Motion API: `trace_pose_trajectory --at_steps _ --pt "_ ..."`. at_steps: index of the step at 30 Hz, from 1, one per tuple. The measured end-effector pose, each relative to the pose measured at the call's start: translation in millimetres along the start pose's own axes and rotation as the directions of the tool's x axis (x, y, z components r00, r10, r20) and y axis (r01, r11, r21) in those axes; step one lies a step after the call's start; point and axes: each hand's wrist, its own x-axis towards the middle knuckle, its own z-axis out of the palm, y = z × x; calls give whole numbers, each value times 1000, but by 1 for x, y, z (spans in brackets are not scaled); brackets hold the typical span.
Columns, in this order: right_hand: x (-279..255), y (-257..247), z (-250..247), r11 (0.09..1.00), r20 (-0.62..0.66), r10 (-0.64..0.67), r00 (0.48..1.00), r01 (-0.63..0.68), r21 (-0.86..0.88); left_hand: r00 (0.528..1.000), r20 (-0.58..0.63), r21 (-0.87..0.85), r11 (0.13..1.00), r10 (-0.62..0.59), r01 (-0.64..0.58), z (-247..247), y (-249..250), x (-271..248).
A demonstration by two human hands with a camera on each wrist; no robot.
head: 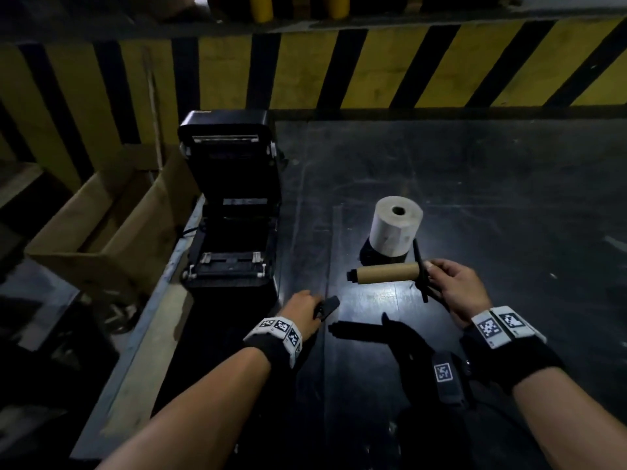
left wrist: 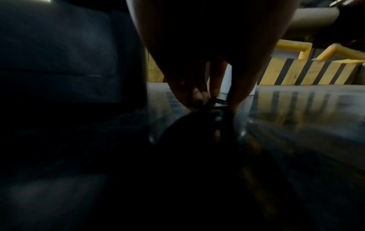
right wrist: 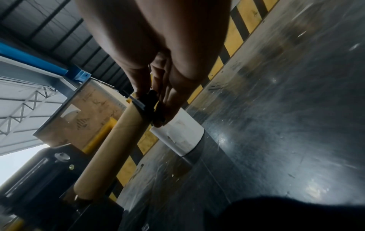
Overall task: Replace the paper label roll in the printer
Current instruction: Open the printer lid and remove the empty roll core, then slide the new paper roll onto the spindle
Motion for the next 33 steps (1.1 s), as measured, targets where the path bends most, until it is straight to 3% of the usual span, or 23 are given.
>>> trace_pose_trajectory --at_steps 4,8,10,17,21,25,27,29,33 --pt "5 6 2 1000 47 8 999 -6 -30 998 -4 -12 998 -56 56 2 -5 2" --pt "13 6 7 999 88 11 996 -6 -50 994 -105 -411 911 -2 -42 -23 11 2" --pt "16 4 10 999 104 9 994 -4 -54 993 -118 -504 859 31 -86 -37 24 3" --pt "23 -2 2 995 125 -32 992 44 -93 978 -167 -396 900 126 -184 -51 47 9" --pt "28 -13 -28 986 13 -104 994 105 -128 986 -167 -428 900 19 -89 -51 28 16" --pt "36 -17 -59 959 -76 -160 984 137 -247 968 -178 -469 880 -175 73 -41 3 22" --pt "38 -14 -65 932 -64 -169 983 139 -334 956 -167 -532 838 -242 119 -33 4 25" --pt "37 -4 -65 906 -15 -119 993 103 -410 961 -147 -550 827 -235 118 -25 15 25" --pt "41 33 -62 756 134 -6 991 93 -648 979 -112 -389 915 -168 112 -3 44 19"
